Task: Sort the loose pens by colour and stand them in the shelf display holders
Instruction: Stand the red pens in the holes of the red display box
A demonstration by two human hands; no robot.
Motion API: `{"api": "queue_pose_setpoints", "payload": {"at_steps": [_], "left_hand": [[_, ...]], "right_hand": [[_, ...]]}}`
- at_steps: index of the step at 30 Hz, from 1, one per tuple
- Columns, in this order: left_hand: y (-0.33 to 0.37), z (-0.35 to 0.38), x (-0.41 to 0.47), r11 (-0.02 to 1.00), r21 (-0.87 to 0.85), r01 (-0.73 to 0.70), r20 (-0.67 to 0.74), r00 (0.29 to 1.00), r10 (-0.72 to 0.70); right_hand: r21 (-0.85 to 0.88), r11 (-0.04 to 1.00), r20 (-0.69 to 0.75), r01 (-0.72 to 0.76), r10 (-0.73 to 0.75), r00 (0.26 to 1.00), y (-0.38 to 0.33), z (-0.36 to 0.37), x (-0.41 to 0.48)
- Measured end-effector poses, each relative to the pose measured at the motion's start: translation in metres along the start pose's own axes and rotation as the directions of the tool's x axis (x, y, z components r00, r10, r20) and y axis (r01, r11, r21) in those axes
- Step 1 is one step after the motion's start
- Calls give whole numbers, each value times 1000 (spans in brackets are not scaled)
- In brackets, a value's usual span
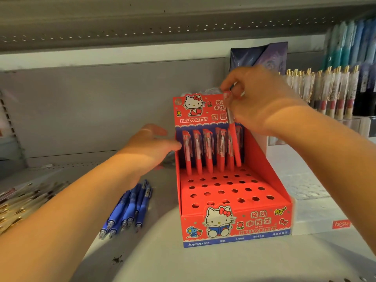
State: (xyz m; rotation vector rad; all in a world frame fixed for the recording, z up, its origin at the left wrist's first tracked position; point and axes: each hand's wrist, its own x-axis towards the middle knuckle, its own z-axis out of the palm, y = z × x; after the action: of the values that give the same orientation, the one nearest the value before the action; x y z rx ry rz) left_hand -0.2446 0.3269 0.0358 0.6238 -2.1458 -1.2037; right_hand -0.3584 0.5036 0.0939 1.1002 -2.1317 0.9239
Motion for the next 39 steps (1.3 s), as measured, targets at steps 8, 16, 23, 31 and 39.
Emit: {"api": "queue_pose_setpoints", "payload": {"at_steps": [8, 16, 23, 31, 39], "left_hand": [[-7, 6, -11, 988, -73, 140, 390, 915, -101], [-7, 5, -10, 988, -86, 129, 414, 907, -82], [-9, 5, -9, 987, -102, 127, 416, 906, -74], [-10, 4, -8, 987, -108, 123, 434, 899, -65], [-12, 4, -6, 987, -103, 119, 435, 898, -63]], "right_hand": [[-91, 992, 147, -87, 99, 984, 2, 4, -5], [-152, 985, 177, -84, 110, 978, -1, -2, -6], [-123, 989, 234, -76, 104, 967, 0, -2, -6], [-163, 978, 261, -127, 167, 951, 2, -2, -6], [-473, 877, 206, -78, 196, 959, 1, 0, -5]]}}
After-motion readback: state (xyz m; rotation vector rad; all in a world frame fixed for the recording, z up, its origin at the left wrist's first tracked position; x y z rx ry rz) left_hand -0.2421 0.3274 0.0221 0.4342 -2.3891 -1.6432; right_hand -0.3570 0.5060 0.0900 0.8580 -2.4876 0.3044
